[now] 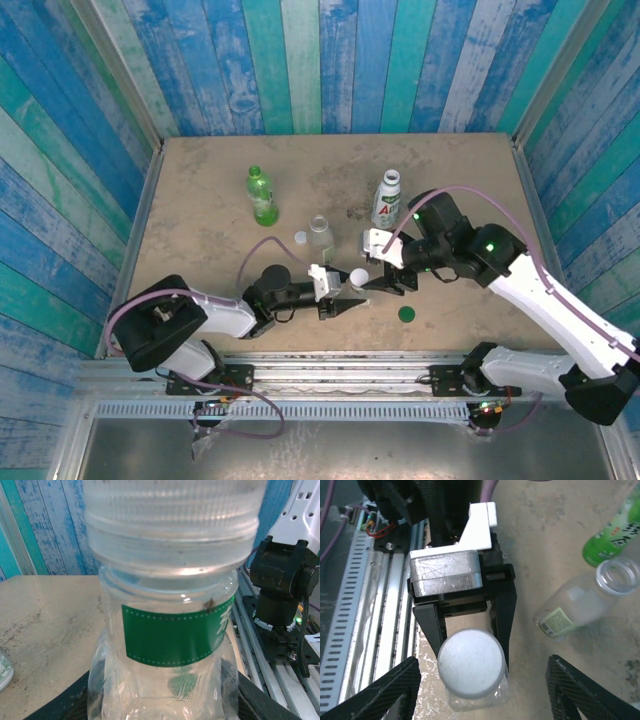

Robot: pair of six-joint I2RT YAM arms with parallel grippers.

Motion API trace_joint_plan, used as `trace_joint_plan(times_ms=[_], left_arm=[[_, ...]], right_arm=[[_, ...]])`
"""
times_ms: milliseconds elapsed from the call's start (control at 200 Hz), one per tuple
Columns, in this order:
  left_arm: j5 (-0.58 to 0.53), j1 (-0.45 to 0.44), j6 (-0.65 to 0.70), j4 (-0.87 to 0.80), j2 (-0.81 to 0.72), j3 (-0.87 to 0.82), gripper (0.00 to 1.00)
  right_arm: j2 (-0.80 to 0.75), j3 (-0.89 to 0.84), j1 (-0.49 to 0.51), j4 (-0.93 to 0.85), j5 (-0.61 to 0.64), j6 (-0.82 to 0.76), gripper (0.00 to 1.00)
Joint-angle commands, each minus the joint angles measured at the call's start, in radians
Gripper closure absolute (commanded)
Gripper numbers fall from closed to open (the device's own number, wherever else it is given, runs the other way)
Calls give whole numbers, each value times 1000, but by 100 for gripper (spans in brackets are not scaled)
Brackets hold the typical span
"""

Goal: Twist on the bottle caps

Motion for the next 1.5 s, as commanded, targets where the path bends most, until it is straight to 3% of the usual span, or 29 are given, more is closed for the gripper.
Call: trace_joint_plan(times_ms=[0, 80, 295, 561, 736, 891, 1031, 1242, 1352, 1497], left_arm=[[26, -1, 8, -29, -62, 16, 47], [24, -1, 3, -26, -64, 17, 47], [23, -2, -14, -29, -72, 19, 48], [17, -1, -21, -29, -85, 23, 49], [-52, -1, -40, -13, -86, 34, 49], [-185, -1, -37, -32, -78, 82, 49], [-279, -1, -57, -61, -44, 153, 49], [-342, -1, -105, -50, 12, 221, 49], [-334, -2, -92, -56, 16, 217, 49], [-243, -1, -39, -124, 1, 206, 50]], right_arm=[[38, 36, 7, -62, -74, -76, 35], [64, 53, 7, -76, -94, -68, 41], [108, 64, 9, -104, -112, -81, 42], [124, 78, 9, -107, -85, -77, 63], [118, 72, 9, -95, -28, -26, 65], [74, -3, 9, 12, 110, 153, 65], [20, -91, 14, 154, 283, 431, 70], [-36, -166, 105, 211, 696, 805, 81], [-51, -147, 120, 182, 728, 797, 76], [-112, -152, 121, 242, 579, 647, 49]])
